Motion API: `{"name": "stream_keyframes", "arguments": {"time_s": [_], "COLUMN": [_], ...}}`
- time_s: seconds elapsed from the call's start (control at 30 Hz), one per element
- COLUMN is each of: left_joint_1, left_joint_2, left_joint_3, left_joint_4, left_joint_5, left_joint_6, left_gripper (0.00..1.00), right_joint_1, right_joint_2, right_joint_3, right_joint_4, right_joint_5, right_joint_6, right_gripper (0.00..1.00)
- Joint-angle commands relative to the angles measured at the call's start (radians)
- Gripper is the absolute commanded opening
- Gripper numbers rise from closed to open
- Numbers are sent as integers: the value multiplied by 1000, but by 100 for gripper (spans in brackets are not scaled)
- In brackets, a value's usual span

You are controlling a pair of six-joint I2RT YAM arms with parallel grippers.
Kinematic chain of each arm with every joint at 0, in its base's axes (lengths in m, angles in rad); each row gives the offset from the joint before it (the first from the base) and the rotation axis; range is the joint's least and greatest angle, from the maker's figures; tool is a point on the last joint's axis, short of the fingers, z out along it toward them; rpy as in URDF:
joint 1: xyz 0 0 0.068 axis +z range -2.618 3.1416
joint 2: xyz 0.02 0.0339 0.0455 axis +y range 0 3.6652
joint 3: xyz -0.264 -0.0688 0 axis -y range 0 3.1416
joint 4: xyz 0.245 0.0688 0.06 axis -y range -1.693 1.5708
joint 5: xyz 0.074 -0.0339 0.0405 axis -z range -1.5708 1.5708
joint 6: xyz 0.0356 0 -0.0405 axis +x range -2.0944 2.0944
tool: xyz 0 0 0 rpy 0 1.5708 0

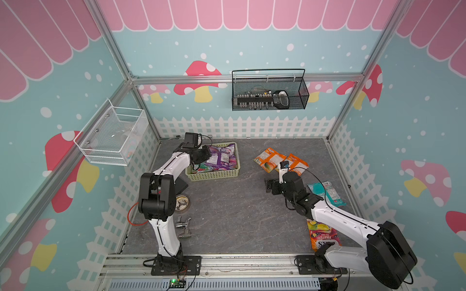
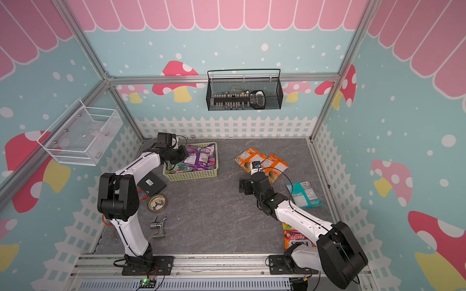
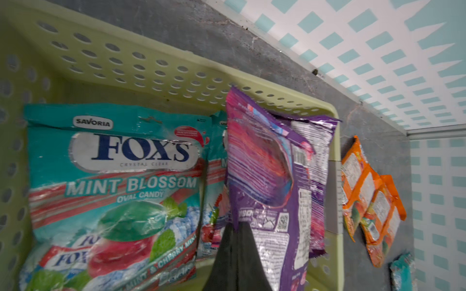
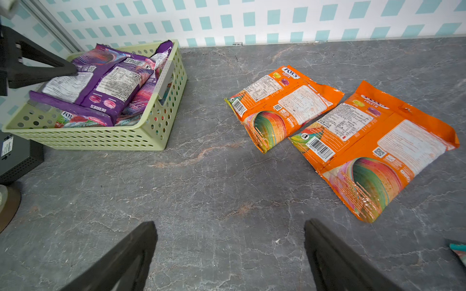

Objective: Put the candies in the basket
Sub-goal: Place the candy in the basket.

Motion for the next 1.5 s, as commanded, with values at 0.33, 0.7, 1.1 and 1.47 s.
{"name": "stream_keyframes", "arguments": {"time_s": [0.33,0.7,1.1,1.47], "left_joint_1": [33,46,46,45], "left_joint_2": [55,57,60,-119], "left_joint_3": [29,39,74,-14], "left_joint_4": [-50,-72,-91,-82], "left_joint_5": [-212,-296,-334,-140], "left_joint_6": [138,172,167,90], "left_gripper": [0,0,34,47], "right_joint_1": [1,1,2,0], "right_joint_2": [-11,4,16,20], "right_joint_3": [-12,-11,-10,-20], "right_joint_4": [30,34,33,30], "right_joint_5": [-32,-42,-37,43], "right_joint_6": [-20,-22,-20,47], "right_gripper": [96,96,96,96]}}
